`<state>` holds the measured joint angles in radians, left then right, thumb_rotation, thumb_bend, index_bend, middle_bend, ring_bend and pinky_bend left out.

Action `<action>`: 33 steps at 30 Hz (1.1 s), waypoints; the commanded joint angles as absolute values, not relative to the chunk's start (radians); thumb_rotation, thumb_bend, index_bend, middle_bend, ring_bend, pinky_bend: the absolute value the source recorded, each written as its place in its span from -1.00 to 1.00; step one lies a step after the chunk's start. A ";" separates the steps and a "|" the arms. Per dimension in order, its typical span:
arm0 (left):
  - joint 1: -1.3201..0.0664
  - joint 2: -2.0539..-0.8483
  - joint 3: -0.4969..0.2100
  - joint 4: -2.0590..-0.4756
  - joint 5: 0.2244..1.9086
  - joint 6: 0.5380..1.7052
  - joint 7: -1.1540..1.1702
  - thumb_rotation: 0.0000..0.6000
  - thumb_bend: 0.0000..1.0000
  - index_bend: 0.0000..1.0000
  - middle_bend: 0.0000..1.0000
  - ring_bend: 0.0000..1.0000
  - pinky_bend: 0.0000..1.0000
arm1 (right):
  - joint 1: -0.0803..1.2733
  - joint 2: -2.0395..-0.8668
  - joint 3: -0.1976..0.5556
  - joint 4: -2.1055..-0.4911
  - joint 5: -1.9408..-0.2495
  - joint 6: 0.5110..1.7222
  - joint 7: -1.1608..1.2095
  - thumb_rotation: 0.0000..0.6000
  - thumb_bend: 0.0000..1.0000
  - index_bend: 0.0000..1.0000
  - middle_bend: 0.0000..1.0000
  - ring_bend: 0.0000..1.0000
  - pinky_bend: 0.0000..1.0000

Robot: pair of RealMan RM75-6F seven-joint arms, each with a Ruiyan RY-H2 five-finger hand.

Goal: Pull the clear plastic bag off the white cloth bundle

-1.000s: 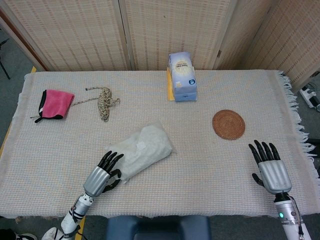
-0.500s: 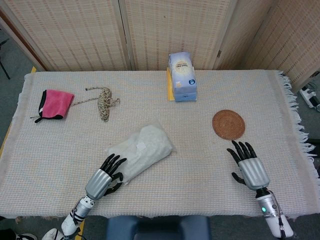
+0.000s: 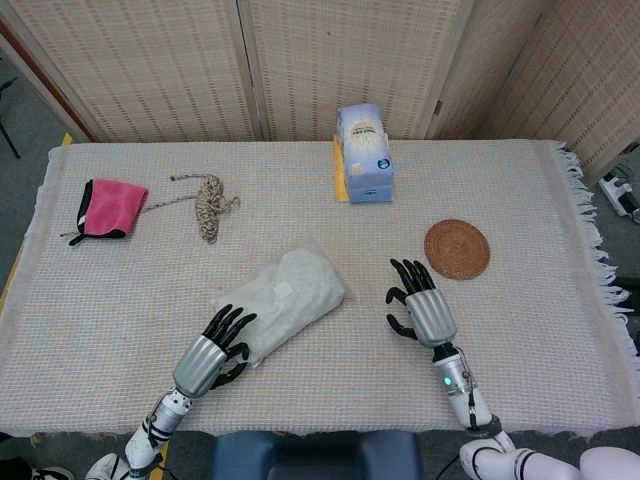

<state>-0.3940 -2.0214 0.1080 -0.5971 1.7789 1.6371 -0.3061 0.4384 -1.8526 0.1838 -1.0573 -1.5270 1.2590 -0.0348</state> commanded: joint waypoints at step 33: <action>-0.414 -1.944 0.088 -0.704 1.766 1.629 -0.279 1.00 -0.03 0.53 -0.70 -1.00 -1.00 | 0.636 -2.156 0.293 -0.745 -1.381 1.188 0.110 1.00 -0.46 -0.04 -0.95 -1.00 -1.00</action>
<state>-0.4139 -1.9444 0.0886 -0.7036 1.7661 1.6284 -0.2787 0.6326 -2.1527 0.2911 -0.7491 -1.3829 1.1881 0.1097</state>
